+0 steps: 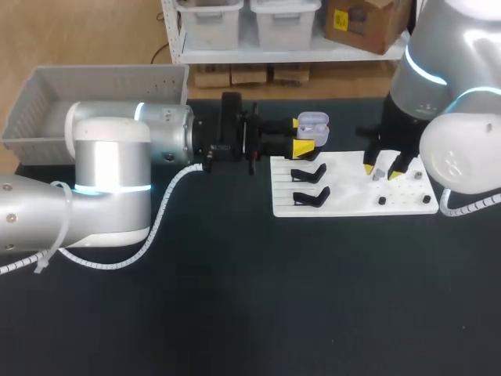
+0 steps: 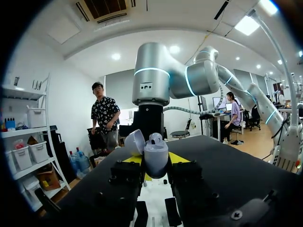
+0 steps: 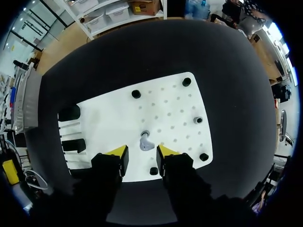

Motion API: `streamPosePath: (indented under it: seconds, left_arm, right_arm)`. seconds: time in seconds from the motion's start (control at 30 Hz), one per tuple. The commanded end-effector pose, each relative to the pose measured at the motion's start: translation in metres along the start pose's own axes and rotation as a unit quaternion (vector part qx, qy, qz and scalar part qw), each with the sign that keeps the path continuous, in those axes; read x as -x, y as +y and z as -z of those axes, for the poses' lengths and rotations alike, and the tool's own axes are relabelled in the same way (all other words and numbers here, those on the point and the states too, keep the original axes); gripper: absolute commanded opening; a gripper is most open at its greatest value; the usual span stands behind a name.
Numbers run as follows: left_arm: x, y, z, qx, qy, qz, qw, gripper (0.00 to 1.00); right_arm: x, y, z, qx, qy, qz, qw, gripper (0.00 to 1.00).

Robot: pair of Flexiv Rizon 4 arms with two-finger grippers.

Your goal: Pick up each earbud case from the left stands, insert the matching earbuds, close the lid, and place the case in the box.

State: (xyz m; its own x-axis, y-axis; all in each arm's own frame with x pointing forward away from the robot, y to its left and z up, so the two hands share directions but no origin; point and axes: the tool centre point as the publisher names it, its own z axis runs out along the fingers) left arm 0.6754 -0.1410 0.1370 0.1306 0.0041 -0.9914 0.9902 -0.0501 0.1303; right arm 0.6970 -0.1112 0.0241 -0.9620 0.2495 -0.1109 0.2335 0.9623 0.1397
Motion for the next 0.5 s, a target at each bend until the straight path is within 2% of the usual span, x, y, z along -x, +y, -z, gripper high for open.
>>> streamPosePath:
  seconds: [0.03, 0.5]
  left_arm:
    - [-0.0003, -0.0016, -0.0001, 0.003, 0.0, -0.001, 1.0, 0.0]
    - [-0.0003, -0.0016, -0.0001, 0.003, 0.0, -0.001, 1.0, 0.0]
  right_arm:
    - [0.0031, -0.0005, -0.0038, 0.001, 0.003, 0.0, 1.0, 0.37]
    - [0.0106, -0.0018, -0.0107, 0.0, 0.004, -0.009, 1.0, 0.3]
